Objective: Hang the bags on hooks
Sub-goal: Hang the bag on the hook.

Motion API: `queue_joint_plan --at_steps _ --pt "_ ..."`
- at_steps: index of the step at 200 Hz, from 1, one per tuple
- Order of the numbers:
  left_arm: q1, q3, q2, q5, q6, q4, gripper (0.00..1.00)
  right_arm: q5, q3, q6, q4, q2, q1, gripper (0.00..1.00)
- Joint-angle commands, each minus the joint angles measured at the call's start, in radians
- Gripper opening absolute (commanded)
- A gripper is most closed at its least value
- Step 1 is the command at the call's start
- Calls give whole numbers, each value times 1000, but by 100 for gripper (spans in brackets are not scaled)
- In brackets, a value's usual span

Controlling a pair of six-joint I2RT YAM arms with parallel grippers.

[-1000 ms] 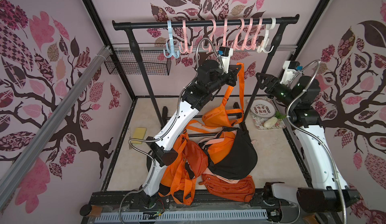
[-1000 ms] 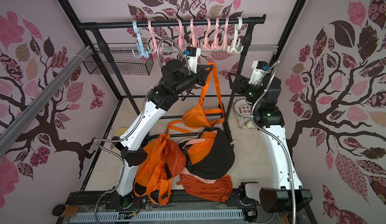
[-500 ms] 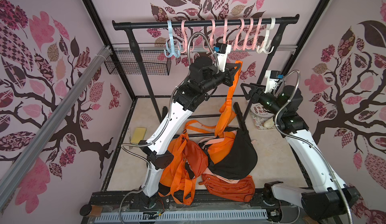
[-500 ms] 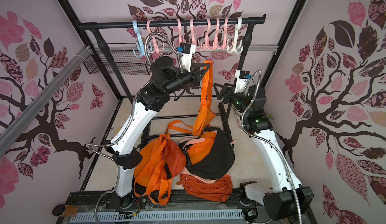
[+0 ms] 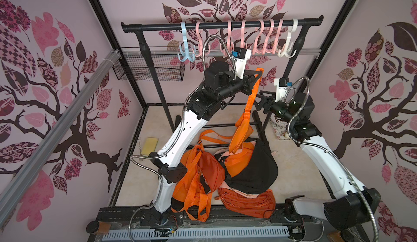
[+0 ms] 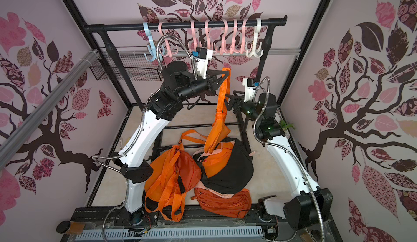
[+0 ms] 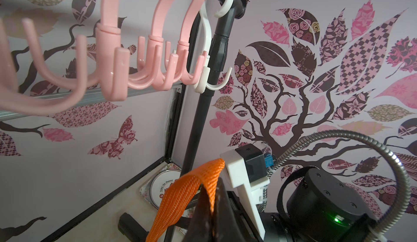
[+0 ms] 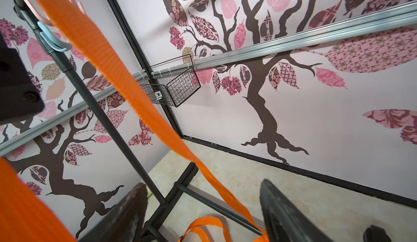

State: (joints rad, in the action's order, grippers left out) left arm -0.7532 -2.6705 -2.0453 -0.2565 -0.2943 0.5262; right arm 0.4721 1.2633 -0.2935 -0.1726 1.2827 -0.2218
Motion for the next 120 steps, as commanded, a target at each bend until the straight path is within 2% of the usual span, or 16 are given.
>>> queue_joint_plan --at_steps 1,9,31,51,66,96,120 --pt "3 16 40 -29 -18 -17 0 -6 16 38 -53 40 -5 78" --pt "3 16 44 -36 -21 -17 0 -26 26 49 -39 48 -5 71" --pt "2 15 51 -31 -12 -7 0 -120 2 73 -38 14 -5 29" --pt "9 19 58 3 3 0 0 -250 -53 91 -48 -50 -5 9" --pt "26 21 55 -8 -24 -12 0 -286 -99 94 -75 -97 -6 0" --pt "32 12 44 -33 -51 -25 0 -322 -102 103 -70 -146 -7 0" --pt "43 -3 27 -32 -66 -23 0 -504 -56 80 -26 -194 -3 0"
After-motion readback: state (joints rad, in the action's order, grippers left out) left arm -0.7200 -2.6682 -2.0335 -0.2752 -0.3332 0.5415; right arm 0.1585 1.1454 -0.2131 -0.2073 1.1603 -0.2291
